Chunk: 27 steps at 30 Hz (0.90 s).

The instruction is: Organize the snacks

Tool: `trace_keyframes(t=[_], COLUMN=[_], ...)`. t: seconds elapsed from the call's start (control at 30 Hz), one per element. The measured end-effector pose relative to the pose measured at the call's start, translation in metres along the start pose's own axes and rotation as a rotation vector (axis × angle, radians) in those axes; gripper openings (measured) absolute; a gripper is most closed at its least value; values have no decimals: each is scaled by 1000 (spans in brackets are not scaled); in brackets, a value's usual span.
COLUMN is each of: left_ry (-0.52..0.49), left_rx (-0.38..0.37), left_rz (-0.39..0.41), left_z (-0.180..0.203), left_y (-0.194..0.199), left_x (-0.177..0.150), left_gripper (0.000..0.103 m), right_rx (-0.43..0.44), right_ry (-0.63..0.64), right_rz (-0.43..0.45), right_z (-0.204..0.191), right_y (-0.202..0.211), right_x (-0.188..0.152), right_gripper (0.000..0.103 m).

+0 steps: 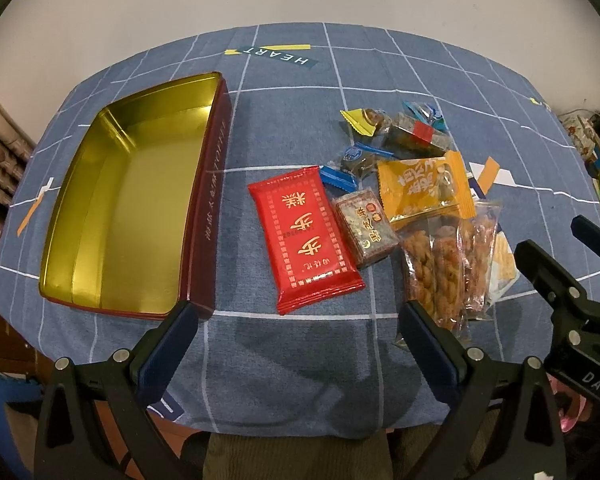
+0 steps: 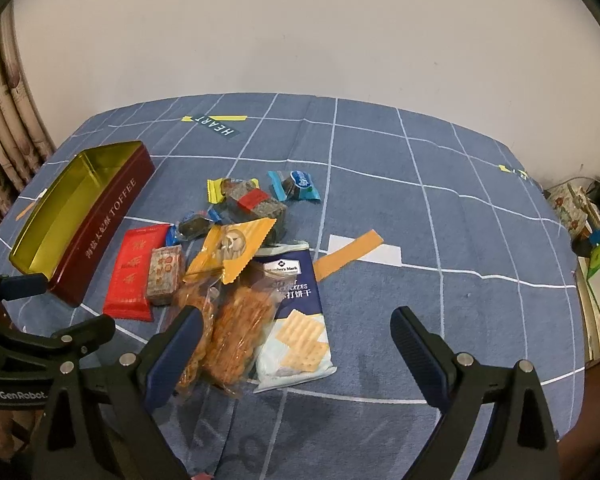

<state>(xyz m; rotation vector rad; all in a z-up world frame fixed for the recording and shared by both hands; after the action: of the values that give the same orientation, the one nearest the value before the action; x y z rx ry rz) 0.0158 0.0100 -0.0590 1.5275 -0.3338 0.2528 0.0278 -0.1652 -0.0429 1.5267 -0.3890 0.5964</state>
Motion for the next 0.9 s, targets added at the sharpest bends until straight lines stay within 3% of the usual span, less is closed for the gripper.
trace_keyframes(t=[0.9], left_ry=[-6], left_rx=[-2], left_rz=[-13], left_z=[4], left_y=[-6], left_x=[1], left_gripper=[96], right_rx=[7], right_ry=[-3], right_rz=[-23], right_z=[4], right_y=[-5], right_x=[-2], right_gripper=[97])
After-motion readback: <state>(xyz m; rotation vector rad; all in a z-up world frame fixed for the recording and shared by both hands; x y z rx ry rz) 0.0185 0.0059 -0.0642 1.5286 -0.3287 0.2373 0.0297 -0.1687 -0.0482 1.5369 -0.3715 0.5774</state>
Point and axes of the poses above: each gripper's, at about its wrist camera, not at the fingertips, and y roughly against the way its jaws point, z to its right, x to its top, the point moved 5 cm from there along -y, roughly the way its jaws point, and after that the axes turned 2 degrees about -x, right-handed, at the moved point
